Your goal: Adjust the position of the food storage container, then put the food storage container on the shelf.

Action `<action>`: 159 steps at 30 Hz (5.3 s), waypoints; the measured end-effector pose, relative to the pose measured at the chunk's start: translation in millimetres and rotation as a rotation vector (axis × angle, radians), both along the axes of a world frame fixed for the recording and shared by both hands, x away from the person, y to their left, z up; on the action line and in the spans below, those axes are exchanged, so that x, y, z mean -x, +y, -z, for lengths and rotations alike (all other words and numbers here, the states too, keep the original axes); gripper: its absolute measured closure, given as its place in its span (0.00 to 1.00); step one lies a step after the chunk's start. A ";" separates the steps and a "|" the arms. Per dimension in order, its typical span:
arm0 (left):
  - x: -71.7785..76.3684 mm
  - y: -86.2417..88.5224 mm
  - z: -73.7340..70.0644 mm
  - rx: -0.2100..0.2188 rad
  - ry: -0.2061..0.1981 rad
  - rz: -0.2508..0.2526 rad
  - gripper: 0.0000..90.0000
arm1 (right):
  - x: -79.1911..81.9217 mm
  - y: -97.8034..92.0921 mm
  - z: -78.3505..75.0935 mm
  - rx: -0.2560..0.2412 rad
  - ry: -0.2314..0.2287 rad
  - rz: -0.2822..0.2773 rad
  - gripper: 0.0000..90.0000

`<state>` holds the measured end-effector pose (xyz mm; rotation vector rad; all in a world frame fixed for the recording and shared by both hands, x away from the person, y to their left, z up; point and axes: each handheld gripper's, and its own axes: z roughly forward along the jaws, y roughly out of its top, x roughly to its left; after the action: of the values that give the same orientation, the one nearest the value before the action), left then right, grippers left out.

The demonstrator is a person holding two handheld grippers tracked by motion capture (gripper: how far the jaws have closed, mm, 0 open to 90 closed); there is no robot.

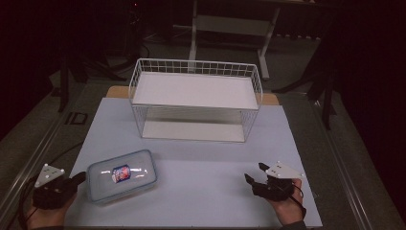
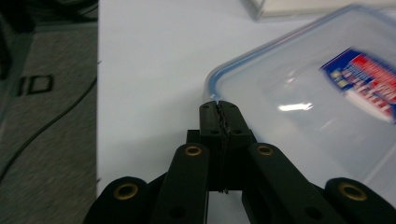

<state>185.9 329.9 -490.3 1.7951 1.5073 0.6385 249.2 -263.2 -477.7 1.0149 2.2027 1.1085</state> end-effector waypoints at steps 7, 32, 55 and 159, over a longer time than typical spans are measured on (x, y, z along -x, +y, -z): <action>-4.0 2.0 4.4 0.018 0.022 -0.003 1.00 | -1.1 -0.8 0.8 -0.004 0.005 0.001 0.37; -42.1 -67.8 2.8 0.008 0.042 0.161 1.00 | -0.2 6.0 2.4 0.004 0.009 -0.024 0.38; -101.2 -165.8 3.4 0.021 0.030 0.305 1.00 | 0.4 1.7 0.7 -0.028 0.016 -0.013 0.38; -80.4 -142.3 12.1 0.520 0.244 0.469 0.53 | -47.4 57.1 25.2 -0.501 0.563 -0.191 0.56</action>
<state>266.3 187.5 -502.4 1.7496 1.1851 -0.1958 296.6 -206.0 -502.9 1.4971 2.5513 1.6832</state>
